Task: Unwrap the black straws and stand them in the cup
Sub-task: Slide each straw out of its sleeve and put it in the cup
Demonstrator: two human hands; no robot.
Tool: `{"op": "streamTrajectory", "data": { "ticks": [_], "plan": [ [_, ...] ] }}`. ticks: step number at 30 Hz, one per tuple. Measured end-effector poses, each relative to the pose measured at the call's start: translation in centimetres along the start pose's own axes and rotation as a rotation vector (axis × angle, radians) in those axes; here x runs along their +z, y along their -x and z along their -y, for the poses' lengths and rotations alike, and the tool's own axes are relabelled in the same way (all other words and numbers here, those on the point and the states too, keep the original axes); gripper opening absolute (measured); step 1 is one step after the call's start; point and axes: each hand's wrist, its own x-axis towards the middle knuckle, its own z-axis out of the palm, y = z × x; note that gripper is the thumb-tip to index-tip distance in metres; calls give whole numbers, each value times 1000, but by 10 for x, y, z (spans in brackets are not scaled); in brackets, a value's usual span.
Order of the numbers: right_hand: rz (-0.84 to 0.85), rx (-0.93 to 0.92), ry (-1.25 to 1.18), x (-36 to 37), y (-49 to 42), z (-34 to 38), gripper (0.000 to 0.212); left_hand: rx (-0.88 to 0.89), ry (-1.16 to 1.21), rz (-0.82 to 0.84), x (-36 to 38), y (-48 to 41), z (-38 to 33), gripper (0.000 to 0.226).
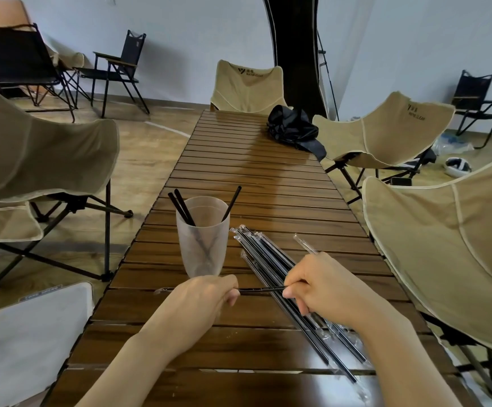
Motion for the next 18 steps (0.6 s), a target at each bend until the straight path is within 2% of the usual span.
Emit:
{"op": "streamTrajectory", "data": {
  "ticks": [6, 10, 13, 18],
  "plan": [
    [-17, -19, -14, 8, -3, 6, 45, 17, 34, 16, -1, -3, -8, 23],
    [-14, -14, -109, 10, -6, 7, 30, 10, 42, 55, -14, -7, -8, 24],
    [-41, 4, -185, 6, -5, -2, 26, -14, -36, 99, -26, -8, -2, 13],
    [-26, 17, -221, 8, -6, -3, 27, -41, -115, 112, -33, -6, 1, 12]
  ]
}}
